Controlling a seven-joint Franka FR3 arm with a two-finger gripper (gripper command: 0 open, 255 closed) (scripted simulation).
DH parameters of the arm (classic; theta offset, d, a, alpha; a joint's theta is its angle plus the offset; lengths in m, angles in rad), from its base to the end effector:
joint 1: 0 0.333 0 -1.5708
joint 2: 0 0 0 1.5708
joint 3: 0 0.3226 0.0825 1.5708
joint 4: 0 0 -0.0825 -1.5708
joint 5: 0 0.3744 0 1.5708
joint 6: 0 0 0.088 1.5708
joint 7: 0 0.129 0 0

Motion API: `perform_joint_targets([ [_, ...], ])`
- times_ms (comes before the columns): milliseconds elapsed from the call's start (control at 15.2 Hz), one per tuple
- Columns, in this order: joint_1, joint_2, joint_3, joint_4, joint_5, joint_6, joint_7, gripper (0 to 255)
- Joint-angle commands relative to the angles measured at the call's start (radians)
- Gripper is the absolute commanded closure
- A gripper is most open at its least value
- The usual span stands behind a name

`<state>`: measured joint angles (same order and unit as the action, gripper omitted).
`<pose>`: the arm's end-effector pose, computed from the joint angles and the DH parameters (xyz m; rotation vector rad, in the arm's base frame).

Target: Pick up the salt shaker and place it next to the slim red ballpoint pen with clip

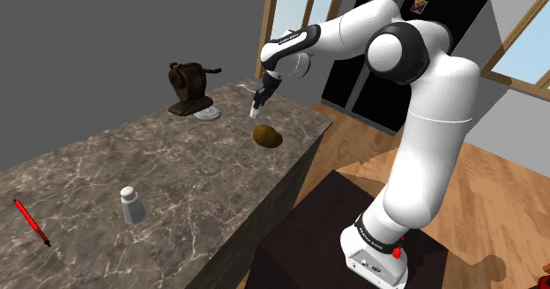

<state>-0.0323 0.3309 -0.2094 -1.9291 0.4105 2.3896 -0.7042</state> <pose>0.6149 -0.1351 0.3255 -2.9640 -0.2925 -0.3485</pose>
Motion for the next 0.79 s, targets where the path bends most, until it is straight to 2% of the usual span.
perform_joint_targets([
  [0, 0.0, 0.0, 0.0, 0.0, 0.0, 0.0, 0.0, 255],
  [396, 0.0, 0.0, 0.0, 0.0, 0.0, 0.0, 0.0, 255],
  [726, 0.006, -0.036, -0.01, 0.019, -0.026, -0.051, 0.027, 255],
])
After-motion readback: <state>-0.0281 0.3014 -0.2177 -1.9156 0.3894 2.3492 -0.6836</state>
